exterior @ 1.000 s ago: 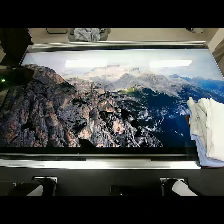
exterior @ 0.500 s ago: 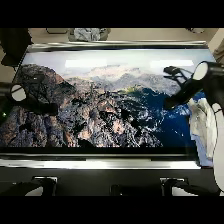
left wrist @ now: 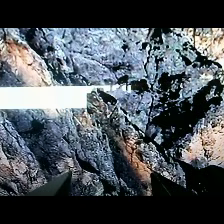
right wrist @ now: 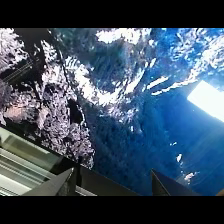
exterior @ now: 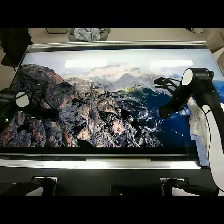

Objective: Fold the shirts.

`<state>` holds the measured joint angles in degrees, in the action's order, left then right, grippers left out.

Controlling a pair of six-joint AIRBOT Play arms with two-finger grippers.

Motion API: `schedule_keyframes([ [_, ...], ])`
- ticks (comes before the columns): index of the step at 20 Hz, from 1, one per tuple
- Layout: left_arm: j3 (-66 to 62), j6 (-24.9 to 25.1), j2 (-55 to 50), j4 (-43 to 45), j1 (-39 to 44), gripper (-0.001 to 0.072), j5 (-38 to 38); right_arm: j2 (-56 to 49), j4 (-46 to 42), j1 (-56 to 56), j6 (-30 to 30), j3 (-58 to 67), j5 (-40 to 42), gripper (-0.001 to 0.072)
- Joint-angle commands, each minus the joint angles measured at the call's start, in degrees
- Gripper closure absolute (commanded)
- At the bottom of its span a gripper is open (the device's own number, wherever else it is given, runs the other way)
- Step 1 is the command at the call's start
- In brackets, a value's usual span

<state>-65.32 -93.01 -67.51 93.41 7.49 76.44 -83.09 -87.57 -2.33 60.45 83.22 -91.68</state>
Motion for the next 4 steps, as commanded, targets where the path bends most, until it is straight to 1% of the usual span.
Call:
schedule_keyframes([
  [1,0.1,0.0,0.1,0.1,0.0,0.0103,0.0,-0.1,-0.2,-0.1,0.0,-0.1,-0.4,0.0146],
  [4,0.1,0.0,0.1,0.1,0.0,0.0103,0.0,-0.1,-0.2,-0.1,0.0,-0.1,-0.4,0.0146],
])
